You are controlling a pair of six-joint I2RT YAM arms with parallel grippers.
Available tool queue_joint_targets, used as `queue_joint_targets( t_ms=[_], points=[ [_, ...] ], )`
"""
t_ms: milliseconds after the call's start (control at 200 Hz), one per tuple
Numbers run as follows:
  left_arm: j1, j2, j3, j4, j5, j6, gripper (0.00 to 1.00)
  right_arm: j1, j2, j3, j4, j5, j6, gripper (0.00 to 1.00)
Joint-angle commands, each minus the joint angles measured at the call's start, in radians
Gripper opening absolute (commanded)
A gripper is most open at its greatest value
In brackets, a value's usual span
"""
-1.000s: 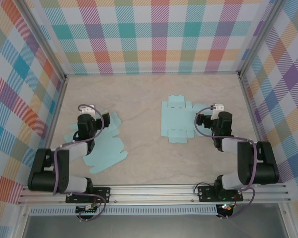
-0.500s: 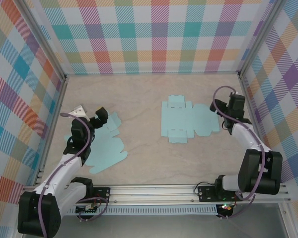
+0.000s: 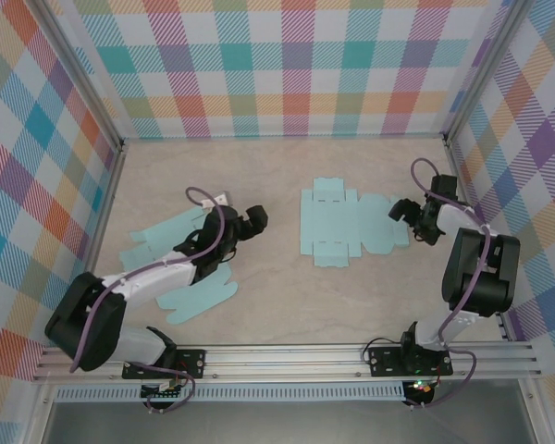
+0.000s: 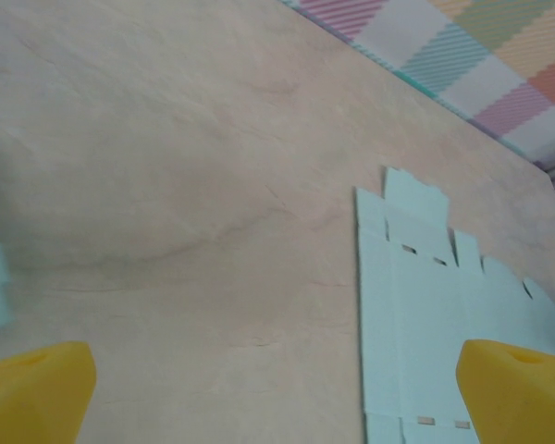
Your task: Fold the paper box
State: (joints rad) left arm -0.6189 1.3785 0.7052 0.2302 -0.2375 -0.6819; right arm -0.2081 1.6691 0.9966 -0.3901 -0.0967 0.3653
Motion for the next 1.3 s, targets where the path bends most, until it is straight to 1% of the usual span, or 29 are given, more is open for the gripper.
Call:
queue_joint_targets(
  t_ms=[0, 125, 275, 415, 485, 540, 590, 675, 755, 850, 1035, 1135, 1295],
  points=[
    [-0.028, 0.067, 0.064, -0.024, 0.017, -0.031, 1.00, 0.003, 0.024, 0.039, -0.070, -0.081, 0.015, 0.91],
    [-0.033, 0.127, 0.107, -0.038, 0.060, -0.036, 1.00, 0.004, 0.036, 0.025, -0.071, -0.138, 0.024, 0.80],
    [-0.038, 0.153, 0.124, -0.046, 0.066, -0.038, 1.00, 0.003, 0.040, -0.008, -0.069, -0.193, 0.051, 0.67],
    [-0.038, 0.161, 0.144, -0.101, 0.050, -0.034, 1.00, 0.006, 0.008, -0.075, -0.049, -0.215, 0.076, 0.60],
    [-0.038, 0.168, 0.156, -0.132, 0.047, -0.034, 1.00, 0.007, -0.015, -0.117, -0.035, -0.233, 0.094, 0.53],
    [-0.038, 0.171, 0.161, -0.150, 0.046, -0.036, 1.00, 0.007, -0.037, -0.154, -0.017, -0.264, 0.112, 0.52],
    [-0.038, 0.171, 0.164, -0.159, 0.050, -0.040, 1.00, 0.009, -0.061, -0.185, -0.007, -0.277, 0.130, 0.48],
    [-0.038, 0.167, 0.160, -0.173, 0.045, -0.054, 0.98, 0.019, -0.105, -0.242, 0.023, -0.292, 0.165, 0.47],
    [-0.038, 0.168, 0.161, -0.194, 0.042, -0.066, 0.95, 0.034, -0.135, -0.288, 0.045, -0.298, 0.198, 0.42],
    [-0.038, 0.172, 0.168, -0.232, 0.054, -0.082, 0.91, 0.056, -0.167, -0.331, 0.063, -0.299, 0.234, 0.42],
    [-0.038, 0.203, 0.150, -0.263, 0.158, -0.142, 0.80, 0.101, -0.252, -0.402, 0.085, -0.274, 0.296, 0.42],
    [-0.039, 0.226, 0.124, -0.251, 0.211, -0.191, 0.78, 0.127, -0.303, -0.436, 0.091, -0.252, 0.326, 0.42],
    [-0.056, 0.258, 0.094, -0.204, 0.253, -0.236, 0.73, 0.147, -0.365, -0.482, 0.112, -0.236, 0.362, 0.42]
  ],
)
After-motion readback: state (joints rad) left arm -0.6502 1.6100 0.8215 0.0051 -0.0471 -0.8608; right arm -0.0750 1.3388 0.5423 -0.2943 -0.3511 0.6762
